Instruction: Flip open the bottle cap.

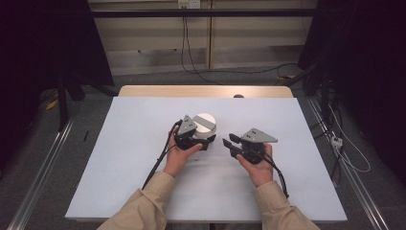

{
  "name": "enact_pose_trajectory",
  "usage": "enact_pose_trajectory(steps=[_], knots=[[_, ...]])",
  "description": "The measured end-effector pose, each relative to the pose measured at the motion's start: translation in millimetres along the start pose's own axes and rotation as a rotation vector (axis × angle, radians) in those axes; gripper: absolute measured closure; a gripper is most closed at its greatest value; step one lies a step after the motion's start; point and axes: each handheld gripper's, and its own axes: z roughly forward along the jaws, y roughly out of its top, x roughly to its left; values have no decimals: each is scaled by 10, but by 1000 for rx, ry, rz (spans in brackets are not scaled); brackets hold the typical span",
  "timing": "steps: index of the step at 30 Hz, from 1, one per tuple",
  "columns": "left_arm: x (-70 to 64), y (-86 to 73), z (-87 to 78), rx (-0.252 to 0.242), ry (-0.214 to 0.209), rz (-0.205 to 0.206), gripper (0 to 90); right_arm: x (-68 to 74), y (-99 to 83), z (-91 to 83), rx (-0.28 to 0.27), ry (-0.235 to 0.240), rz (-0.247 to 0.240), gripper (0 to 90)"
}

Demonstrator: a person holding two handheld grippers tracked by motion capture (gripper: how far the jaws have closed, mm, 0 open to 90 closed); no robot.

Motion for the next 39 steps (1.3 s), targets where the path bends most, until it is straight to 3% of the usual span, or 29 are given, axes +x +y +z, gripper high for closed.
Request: enact_pose_trajectory(steps=[14, 39], knots=[[-2, -1, 1, 0, 2, 1, 184, 27, 95, 69, -2, 40, -6, 897], [-2, -3, 2, 2, 0, -3, 184, 65, 260, 221, 14, 52, -25, 900]])
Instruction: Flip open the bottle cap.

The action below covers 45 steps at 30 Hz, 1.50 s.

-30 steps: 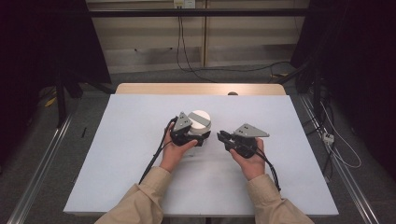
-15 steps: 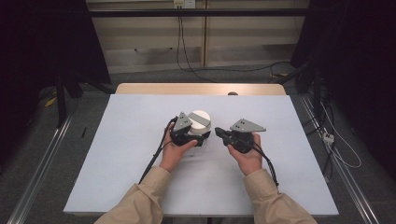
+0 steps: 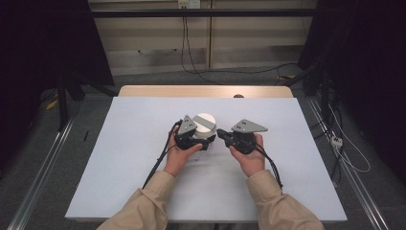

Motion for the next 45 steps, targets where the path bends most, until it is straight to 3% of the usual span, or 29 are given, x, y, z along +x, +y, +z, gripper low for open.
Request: enact_pose_trajectory(steps=[40, 45], knots=[[4, -1, 1, 1, 1, 4, 184, 46, 353, 83, -73, 39, 13, 900], [2, -3, 6, 0, -8, -11, 184, 54, 393, 95, -80, 44, 4, 900]])
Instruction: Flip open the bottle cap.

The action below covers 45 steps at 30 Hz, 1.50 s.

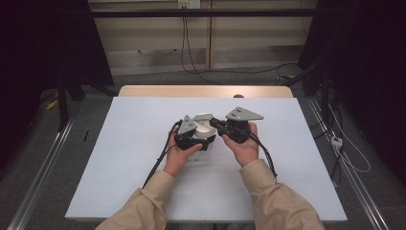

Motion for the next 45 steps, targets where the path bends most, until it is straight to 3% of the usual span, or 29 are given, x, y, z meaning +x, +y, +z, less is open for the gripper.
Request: enact_pose_trajectory(steps=[16, 20, 32, 36, 45], knots=[[3, -1, 0, 1, 1, 8, 184, 37, 68, 32, -1, 11, -11, 900], [6, 0, 6, -1, -1, -1, 184, 49, 108, 42, 4, -1, -43, 900], [5, -2, 1, 1, -3, 3, 184, 59, 114, 85, -9, 22, -9, 900], [6, -1, 4, 1, -3, 1, 184, 68, 129, 108, -3, 7, -28, 900], [7, 0, 9, 1, -4, -8, 184, 32, 176, 125, -19, 3, -17, 900]])
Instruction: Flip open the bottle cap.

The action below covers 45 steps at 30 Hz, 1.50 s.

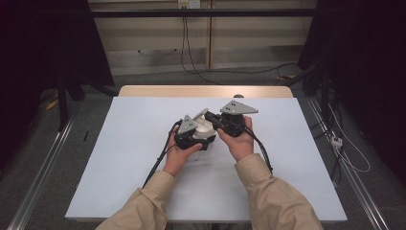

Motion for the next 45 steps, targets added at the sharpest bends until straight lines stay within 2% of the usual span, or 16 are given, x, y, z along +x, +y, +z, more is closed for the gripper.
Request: enact_pose_trajectory(steps=[3, 9, 12, 30, 45], knots=[[3, 2, 1, 2, -1, 1, 184, -1, 13, 19, 11, -10, -22, 900], [0, 0, 1, 2, 0, 1, 184, -15, 31, 66, 13, -11, -25, 900], [0, 0, 1, 2, 0, 1, 184, -10, 53, 87, 14, -12, -45, 900], [2, 0, 1, 5, 3, 6, 184, 6, 144, 215, 6, -7, -71, 900], [4, 0, 1, 7, 5, 6, 184, -29, 143, 290, 13, -12, -60, 900]])
